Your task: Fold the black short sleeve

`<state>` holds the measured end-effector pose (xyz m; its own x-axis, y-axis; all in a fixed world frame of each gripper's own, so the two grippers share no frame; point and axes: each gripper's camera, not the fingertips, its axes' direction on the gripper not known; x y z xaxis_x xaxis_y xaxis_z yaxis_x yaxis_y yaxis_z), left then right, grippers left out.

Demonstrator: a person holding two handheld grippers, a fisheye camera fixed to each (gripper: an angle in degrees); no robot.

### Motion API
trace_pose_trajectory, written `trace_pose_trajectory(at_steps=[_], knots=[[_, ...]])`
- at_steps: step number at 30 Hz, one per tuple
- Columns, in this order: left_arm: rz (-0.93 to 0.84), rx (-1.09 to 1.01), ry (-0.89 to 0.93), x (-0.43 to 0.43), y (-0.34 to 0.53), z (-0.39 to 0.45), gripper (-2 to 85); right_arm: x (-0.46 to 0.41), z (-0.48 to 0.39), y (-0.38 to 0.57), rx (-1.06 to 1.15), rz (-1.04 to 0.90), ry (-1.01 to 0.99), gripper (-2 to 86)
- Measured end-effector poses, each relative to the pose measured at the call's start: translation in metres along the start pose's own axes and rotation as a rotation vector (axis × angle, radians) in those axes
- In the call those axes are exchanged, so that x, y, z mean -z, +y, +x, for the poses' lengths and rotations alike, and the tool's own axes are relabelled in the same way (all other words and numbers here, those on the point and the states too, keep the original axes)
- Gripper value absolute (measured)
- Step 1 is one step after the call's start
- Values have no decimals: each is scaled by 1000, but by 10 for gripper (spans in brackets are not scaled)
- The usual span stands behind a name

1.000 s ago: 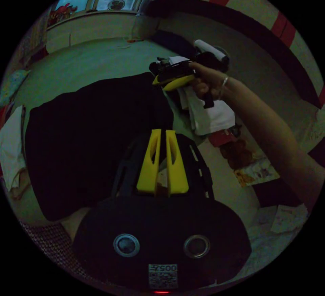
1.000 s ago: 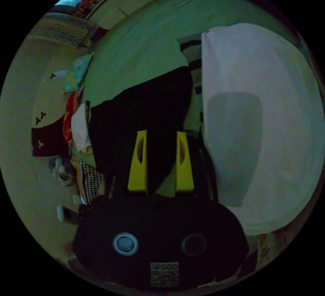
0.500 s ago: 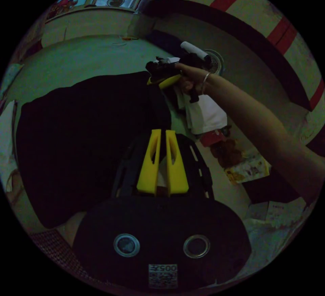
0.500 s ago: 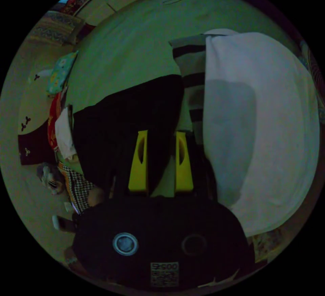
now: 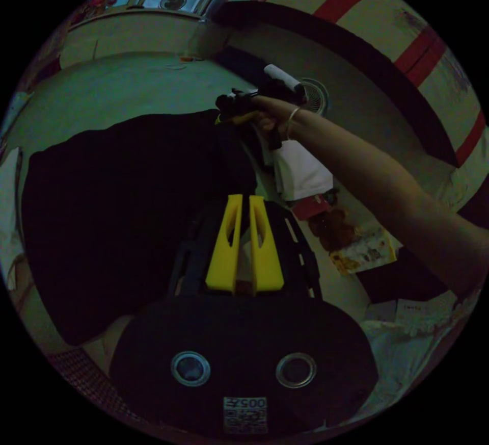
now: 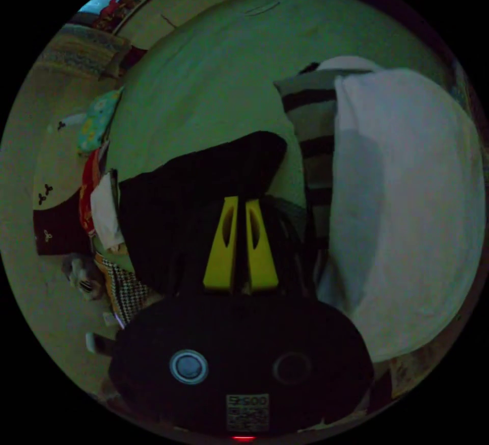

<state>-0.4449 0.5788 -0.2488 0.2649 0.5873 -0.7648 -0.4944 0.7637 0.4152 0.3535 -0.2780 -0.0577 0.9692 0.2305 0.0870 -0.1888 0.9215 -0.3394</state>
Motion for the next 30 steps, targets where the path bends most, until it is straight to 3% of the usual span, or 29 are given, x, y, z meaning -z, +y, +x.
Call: trace_pose_trajectory(at_steps=[19,24,30], knots=[[203,146,-3,331,111,-212,28,-74,-415,-25,336,40,197,-14],[235,247,-42,409,152,-287,27,-144,-546,-20,473,-15,275,-14],[213,452,-123,476,205,-393,27,-249,-644,-12,493,-124,372,-8]])
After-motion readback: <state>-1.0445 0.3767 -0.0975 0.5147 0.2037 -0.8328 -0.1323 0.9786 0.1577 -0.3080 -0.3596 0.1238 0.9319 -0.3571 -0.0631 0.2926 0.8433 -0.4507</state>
